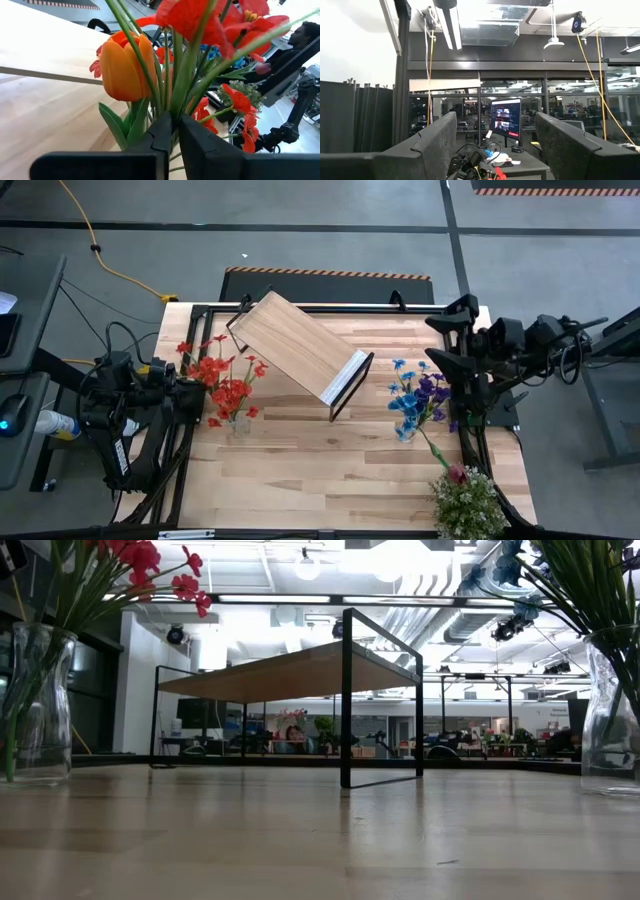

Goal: Pick and place flowers into a vace then onto a shelf
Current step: Put the red flower into the left transparent vase, then put the left transparent vase on the shelf

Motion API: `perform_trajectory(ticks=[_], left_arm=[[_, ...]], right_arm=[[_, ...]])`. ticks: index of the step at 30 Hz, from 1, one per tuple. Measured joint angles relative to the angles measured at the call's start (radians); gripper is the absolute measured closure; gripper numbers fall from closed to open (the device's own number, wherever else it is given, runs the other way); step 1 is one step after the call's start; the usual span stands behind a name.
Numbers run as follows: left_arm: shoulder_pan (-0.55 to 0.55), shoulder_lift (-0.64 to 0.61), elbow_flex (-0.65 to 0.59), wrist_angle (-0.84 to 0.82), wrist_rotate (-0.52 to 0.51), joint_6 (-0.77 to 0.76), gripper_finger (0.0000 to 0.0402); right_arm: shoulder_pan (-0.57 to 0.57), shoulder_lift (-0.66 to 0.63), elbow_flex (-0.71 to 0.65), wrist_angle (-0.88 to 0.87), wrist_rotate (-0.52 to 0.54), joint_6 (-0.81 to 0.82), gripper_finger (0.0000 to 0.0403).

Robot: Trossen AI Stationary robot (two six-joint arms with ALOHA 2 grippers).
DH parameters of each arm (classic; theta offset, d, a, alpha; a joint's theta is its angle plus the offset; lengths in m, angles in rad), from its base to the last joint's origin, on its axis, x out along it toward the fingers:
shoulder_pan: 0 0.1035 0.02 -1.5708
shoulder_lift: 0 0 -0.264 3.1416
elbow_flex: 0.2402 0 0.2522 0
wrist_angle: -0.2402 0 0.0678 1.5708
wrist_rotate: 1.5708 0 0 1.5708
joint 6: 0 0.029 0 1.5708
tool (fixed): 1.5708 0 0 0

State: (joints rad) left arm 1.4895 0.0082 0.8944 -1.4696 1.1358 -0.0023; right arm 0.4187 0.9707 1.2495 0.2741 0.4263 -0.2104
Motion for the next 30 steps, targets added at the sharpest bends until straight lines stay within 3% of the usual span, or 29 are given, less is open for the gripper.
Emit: perform_trajectory(ticks=[5,15,21,30], left_arm=[[0.000,0.000,0.000,0.000,0.000,-0.016,0.0303],[0.000,0.000,0.002,-0.045,-0.001,-0.032,0.0203],[-0.018,-0.003,0.003,-0.103,-0.096,-0.085,0.0153],[-0.019,-0.002,0.109,-0.103,-0.135,-0.191,0.0102]], right_arm=[[0.000,0.000,0.000,0.000,-0.011,0.001,0.0142],[0.000,0.000,0.000,0.000,-0.014,0.001,0.0142],[0.000,0.000,0.000,0.000,-0.017,0.009,0.0142],[0.000,0.000,0.000,0.000,-0.017,0.010,0.0142]])
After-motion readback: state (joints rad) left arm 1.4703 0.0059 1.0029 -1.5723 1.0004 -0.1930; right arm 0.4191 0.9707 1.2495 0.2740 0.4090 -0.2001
